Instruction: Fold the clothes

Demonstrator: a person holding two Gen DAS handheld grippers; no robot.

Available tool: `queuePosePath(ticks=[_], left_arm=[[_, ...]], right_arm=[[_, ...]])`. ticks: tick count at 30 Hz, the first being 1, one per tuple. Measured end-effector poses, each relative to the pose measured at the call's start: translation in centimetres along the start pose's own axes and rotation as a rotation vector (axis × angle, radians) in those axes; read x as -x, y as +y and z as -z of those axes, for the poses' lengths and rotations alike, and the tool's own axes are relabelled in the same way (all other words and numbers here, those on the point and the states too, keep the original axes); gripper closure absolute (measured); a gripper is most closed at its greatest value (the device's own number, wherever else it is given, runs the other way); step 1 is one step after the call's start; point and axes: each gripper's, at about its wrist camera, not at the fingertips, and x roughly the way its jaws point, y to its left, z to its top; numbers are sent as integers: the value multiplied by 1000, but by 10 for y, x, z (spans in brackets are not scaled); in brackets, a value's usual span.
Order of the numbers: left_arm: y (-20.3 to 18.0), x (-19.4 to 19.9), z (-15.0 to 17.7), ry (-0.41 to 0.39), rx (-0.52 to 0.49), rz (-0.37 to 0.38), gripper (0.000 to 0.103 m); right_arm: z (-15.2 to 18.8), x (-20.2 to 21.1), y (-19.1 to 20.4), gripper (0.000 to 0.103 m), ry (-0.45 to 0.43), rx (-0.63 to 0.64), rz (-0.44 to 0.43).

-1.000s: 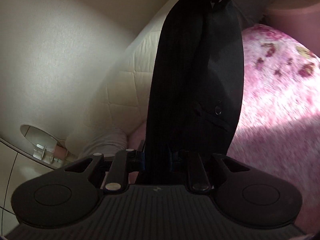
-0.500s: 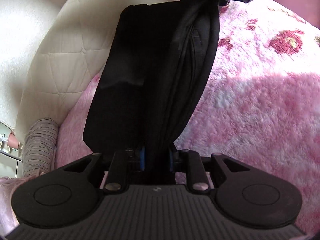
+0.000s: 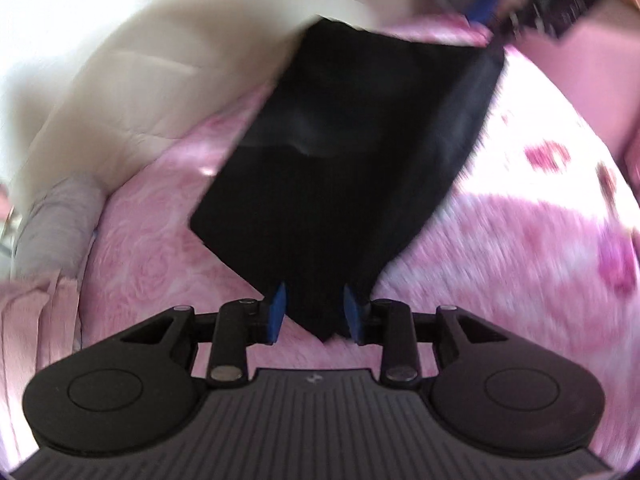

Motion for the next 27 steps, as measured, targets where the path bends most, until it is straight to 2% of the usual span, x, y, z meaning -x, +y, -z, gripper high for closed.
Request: queuePosePath(ticks=[4,6,9,12,14,16,21,24,27], left_arm=[[7,-34,-14,19,106,16,76],[4,-55,-10,65,85,35,77],[-5,-67,3,55,0,40,77],[1,-66,-2,69,-11,53,77],[6,-66,-9,83,-11,63,77],[18,-60,-19,63,7,57,77],[56,-69,-50,24,72,0,77],[80,-93,-70,23,126,-34,77],[103,-124,-81,49,199,-24,77]], right_arm=[[-20,-28,-12,63,-34,-176,-75],[-19,-49,-15,64,6,-223,-100],[-1,-62,-13,64,76,-186,-127],[11,-56,-5,64,64,-63,-111],[5,-51,-12,64,81,-82,-126],[-1,-46,-19,64,91,-107,-138],[-50,-22,-61,64,-27,-182,-105],[-79,-45,-96,64,-49,-221,-44],[-104,-82,-124,64,-79,-271,-4]])
